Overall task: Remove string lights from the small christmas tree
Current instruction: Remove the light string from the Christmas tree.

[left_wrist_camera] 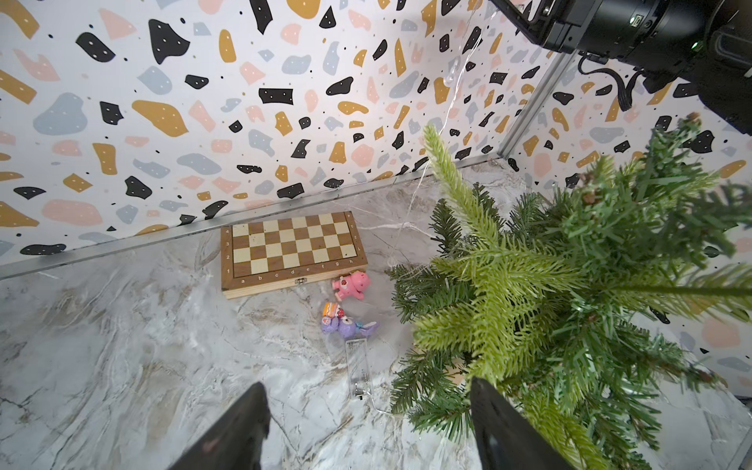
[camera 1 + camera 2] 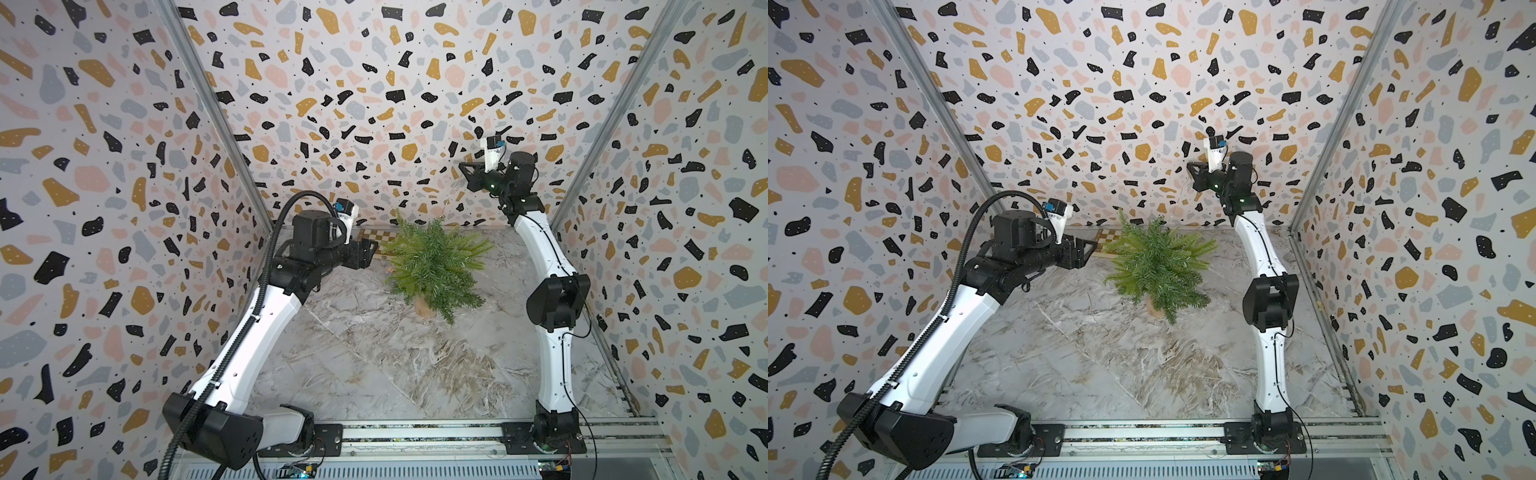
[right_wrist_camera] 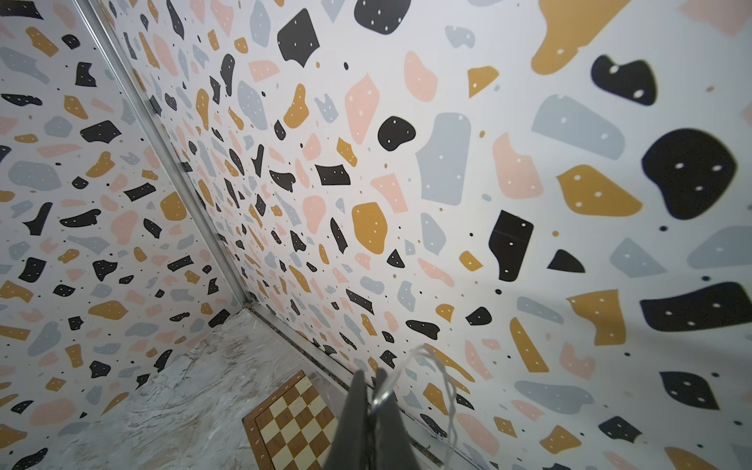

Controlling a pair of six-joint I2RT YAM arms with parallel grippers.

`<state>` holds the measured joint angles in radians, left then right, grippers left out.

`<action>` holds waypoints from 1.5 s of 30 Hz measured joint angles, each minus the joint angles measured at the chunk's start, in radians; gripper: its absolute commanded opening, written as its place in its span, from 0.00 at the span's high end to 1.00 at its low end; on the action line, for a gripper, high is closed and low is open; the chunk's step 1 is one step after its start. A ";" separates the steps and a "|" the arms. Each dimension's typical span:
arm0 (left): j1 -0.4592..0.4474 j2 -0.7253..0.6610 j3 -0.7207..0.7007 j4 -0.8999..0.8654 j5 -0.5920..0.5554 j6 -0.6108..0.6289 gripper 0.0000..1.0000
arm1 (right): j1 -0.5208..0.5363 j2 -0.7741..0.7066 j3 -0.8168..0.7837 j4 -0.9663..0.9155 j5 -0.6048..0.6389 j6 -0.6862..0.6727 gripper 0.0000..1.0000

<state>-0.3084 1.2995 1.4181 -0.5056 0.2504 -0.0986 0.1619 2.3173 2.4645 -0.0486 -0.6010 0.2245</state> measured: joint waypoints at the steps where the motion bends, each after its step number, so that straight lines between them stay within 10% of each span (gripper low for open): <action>1: 0.000 -0.002 0.000 -0.001 0.000 -0.001 0.23 | -0.001 0.000 0.000 0.000 0.003 0.001 1.00; 45: 0.000 -0.050 -0.025 -0.052 0.003 -0.011 0.24 | -0.155 -0.074 0.011 -0.035 0.061 0.002 1.00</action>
<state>-0.3084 1.2491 1.3933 -0.5579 0.2539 -0.1093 0.0071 2.2429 2.4760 -0.0837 -0.5404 0.2268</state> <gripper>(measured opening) 0.763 0.055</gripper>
